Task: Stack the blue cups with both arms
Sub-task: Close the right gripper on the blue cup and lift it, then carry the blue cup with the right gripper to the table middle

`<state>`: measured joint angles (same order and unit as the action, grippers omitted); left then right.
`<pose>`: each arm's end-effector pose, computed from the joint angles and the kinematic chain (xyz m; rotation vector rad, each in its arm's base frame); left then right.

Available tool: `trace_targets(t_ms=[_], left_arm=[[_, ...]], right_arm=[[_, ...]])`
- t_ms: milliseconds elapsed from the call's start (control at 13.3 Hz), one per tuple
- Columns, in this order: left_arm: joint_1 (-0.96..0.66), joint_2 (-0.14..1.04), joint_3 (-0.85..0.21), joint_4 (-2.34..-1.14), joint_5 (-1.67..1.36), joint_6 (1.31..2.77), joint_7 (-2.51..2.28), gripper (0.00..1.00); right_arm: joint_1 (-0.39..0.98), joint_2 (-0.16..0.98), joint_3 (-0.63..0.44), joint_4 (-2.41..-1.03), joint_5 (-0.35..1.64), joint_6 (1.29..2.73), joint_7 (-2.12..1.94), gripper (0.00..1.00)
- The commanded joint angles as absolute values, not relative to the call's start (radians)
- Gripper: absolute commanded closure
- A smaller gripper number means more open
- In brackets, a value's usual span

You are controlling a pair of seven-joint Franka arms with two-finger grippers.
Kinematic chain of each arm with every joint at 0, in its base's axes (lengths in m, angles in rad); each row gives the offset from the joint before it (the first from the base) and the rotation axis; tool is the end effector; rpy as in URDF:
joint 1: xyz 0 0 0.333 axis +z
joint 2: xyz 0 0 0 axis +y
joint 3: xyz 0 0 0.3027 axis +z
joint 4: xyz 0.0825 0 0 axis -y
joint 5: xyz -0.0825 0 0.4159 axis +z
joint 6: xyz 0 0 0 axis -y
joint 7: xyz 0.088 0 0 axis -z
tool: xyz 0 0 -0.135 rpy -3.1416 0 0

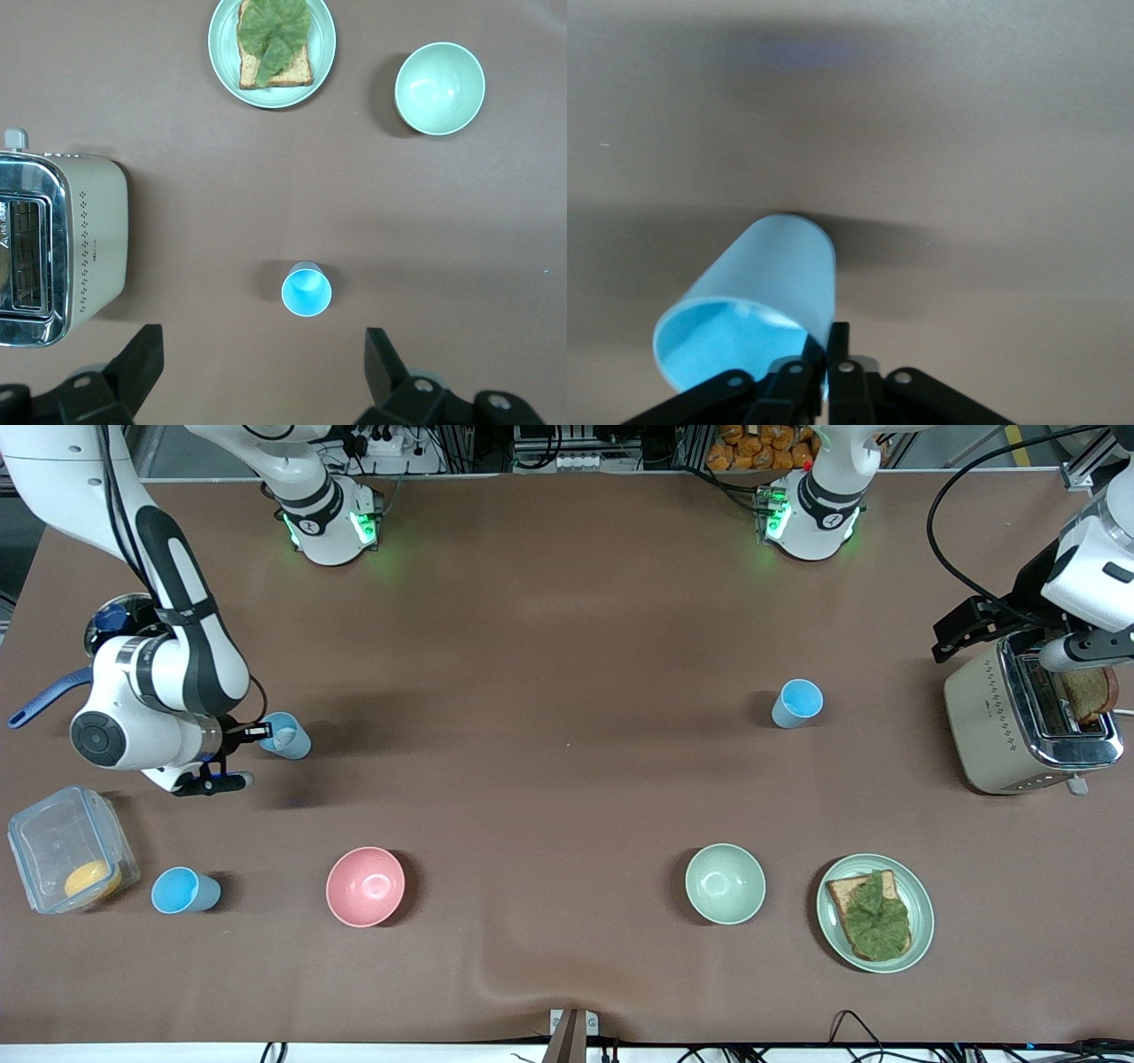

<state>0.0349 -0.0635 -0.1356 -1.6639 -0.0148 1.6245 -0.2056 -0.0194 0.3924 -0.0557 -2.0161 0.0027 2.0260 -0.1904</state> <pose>0.5694 -0.0614 0.5773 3.1273 0.1654 0.0349 0.5613 -0.0431 0.1695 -3.0495 -0.1736 0.5892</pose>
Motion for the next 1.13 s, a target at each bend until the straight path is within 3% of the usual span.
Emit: trace_targets(t_ms=[0,301,752,1053], left_arm=[[0.037,-0.074,-0.143,-1.671,0.006,1.632,-0.233,0.00],[0.037,-0.074,-0.141,-1.671,0.006,1.632,-0.233,0.00],[0.038,-0.074,-0.141,-1.671,0.006,1.632,-0.233,0.00],[0.038,-0.074,-0.141,-1.672,0.006,1.631,-0.233,0.00]], right_arm=[[0.047,0.402,-0.055,-1.924,0.031,1.919,-0.161,1.00],[0.237,0.409,-0.052,-1.809,0.156,1.827,0.128,1.00],[0.584,0.569,-0.051,-1.533,0.227,1.830,0.684,1.00],[0.710,0.607,-0.048,-1.512,0.345,1.949,0.721,1.00]])
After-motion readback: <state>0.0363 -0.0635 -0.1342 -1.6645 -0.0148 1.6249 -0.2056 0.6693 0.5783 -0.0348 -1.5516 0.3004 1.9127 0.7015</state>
